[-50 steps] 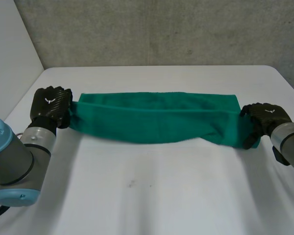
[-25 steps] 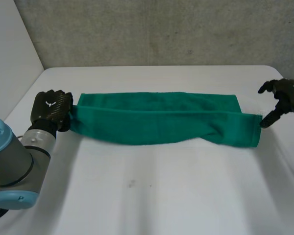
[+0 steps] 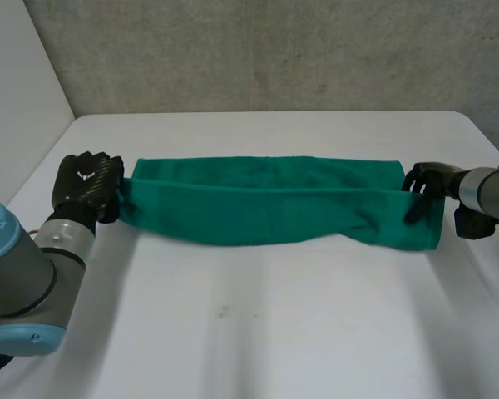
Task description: Fold the towel.
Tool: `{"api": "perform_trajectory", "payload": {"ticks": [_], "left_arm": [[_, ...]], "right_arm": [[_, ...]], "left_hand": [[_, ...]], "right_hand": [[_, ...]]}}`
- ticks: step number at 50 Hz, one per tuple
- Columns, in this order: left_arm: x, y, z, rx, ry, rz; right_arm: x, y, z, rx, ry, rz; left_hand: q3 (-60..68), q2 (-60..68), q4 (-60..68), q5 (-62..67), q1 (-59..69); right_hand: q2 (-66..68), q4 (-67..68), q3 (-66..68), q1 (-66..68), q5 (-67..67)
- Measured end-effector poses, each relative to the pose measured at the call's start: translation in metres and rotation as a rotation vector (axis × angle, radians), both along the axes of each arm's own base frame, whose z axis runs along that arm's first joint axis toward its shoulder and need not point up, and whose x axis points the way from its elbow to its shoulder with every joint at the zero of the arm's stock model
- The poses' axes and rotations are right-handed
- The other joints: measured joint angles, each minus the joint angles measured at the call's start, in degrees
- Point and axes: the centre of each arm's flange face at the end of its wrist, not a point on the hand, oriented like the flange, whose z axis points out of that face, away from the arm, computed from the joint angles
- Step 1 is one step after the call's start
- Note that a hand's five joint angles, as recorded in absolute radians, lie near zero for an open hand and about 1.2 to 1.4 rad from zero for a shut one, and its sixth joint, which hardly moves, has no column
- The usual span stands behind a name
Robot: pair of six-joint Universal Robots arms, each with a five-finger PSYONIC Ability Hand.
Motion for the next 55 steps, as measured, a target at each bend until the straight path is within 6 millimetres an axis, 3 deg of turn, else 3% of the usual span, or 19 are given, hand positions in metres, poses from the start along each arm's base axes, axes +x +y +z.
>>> {"api": "perform_trajectory", "payload": {"ticks": [2,3,10,13,18,21,24,27,28,29,30,34,38,42,49,51,52,55], "left_arm": [[0.0,-0.001,0.0,-0.001,0.0,0.002],[0.001,-0.001,0.001,-0.002,0.001,0.003],[0.003,-0.003,0.001,-0.005,0.0,0.01],[0.005,-0.002,0.004,-0.003,-0.003,0.018],[0.014,0.007,0.011,0.034,-0.035,0.038],[0.021,0.016,0.014,0.077,-0.066,0.053],[0.034,0.037,0.017,0.171,-0.126,0.076],[0.036,0.041,0.017,0.191,-0.138,0.079],[0.044,0.058,0.018,0.258,-0.176,0.088],[0.044,0.058,0.018,0.258,-0.176,0.088],[0.05,0.072,0.019,0.311,-0.208,0.095],[0.056,0.091,0.02,0.361,-0.252,0.081],[0.055,0.097,0.022,0.355,-0.263,0.05],[0.051,0.088,0.027,0.298,-0.256,0.022],[0.038,0.045,0.028,0.167,-0.235,0.003],[0.038,0.045,0.028,0.167,-0.235,0.003],[0.033,0.027,0.024,0.139,-0.224,0.004],[0.028,0.012,0.019,0.125,-0.215,0.011]], "right_arm": [[0.0,0.0,-0.003,0.009,0.002,0.002],[0.001,0.0,-0.006,0.02,0.005,0.005],[0.002,0.004,0.005,-0.006,0.013,0.012],[0.001,0.013,0.03,-0.085,0.029,0.026],[-0.003,0.049,0.064,-0.238,0.162,0.117],[-0.004,0.07,0.068,-0.28,0.261,0.176],[-0.009,0.106,0.063,-0.301,0.438,0.281],[-0.01,0.113,0.061,-0.299,0.47,0.3],[-0.013,0.127,0.056,-0.287,0.542,0.345],[-0.013,0.127,0.056,-0.287,0.542,0.345],[-0.022,0.147,0.048,-0.25,0.652,0.414],[-0.033,0.159,0.045,-0.219,0.745,0.464],[-0.039,0.155,0.048,-0.233,0.767,0.449],[-0.04,0.143,0.054,-0.274,0.735,0.399],[-0.025,0.108,0.046,-0.34,0.647,0.354],[-0.025,0.108,0.046,-0.34,0.647,0.354],[-0.019,0.101,0.045,-0.362,0.636,0.355],[-0.009,0.087,0.042,-0.404,0.625,0.356]], "left_hand": [[0.0,0.0,0.0,0.0,0.0],[0.0,0.0,0.0,0.0,0.0],[0.0,0.0,0.0,0.0,0.0],[0.0,0.0,0.0,0.0,0.0],[0.0,0.0,0.0,0.0,0.0],[0.0,0.0,0.0,0.0,0.0],[0.0,0.0,0.0,0.0,0.0],[0.0,0.0,0.0,0.0,0.0],[0.0,0.0,0.0,0.0,0.0],[0.0,0.0,0.0,0.0,0.0],[0.0,0.0,0.0,0.0,0.0],[0.0,0.0,0.01,0.0,0.0],[0.0,0.0,0.0,0.0,0.0],[0.0,0.0,0.0,1.26,0.0],[0.0,0.0,0.0,1.33,0.0],[0.0,0.0,0.0,1.33,0.0],[0.0,0.0,0.0,1.34,0.0],[0.0,0.0,0.01,1.34,0.0]], "right_hand": [[6.84,7.41,6.74,6.4,7.37],[23.29,23.76,23.0,20.12,23.85],[29.02,30.66,29.39,23.51,30.09],[29.03,30.68,29.39,23.51,30.09],[29.03,30.68,29.39,23.51,30.1],[29.03,30.71,29.39,23.51,30.24],[29.03,30.77,29.39,23.51,30.31],[29.03,30.77,29.39,23.51,30.31],[29.03,30.77,29.39,23.51,30.31],[29.03,30.77,29.39,23.51,30.31],[29.03,30.86,29.39,23.51,30.32],[29.03,30.86,29.39,23.51,30.32],[29.03,30.86,29.39,23.51,30.32],[29.03,30.86,29.39,23.51,30.32],[29.03,30.86,29.39,23.51,30.32],[29.03,30.86,29.39,23.51,30.32],[29.03,30.86,29.39,23.51,30.32],[29.03,30.86,29.39,23.51,30.32]]}}
